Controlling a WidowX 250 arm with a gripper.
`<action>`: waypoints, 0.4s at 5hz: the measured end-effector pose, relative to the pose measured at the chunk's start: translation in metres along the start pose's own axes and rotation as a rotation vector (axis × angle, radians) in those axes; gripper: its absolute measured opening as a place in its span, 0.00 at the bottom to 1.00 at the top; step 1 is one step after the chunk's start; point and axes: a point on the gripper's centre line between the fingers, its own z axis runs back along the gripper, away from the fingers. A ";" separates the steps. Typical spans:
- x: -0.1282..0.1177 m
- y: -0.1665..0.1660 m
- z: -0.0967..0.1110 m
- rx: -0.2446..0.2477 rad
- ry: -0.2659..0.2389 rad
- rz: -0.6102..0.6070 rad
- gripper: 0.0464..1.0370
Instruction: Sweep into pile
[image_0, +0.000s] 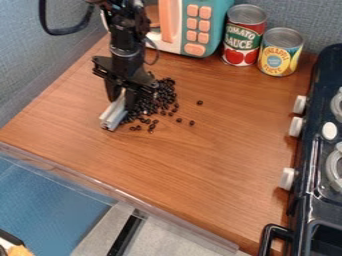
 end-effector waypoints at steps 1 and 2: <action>0.001 -0.013 0.001 -0.020 -0.001 0.010 0.30; 0.002 -0.027 0.004 -0.029 -0.001 0.010 0.30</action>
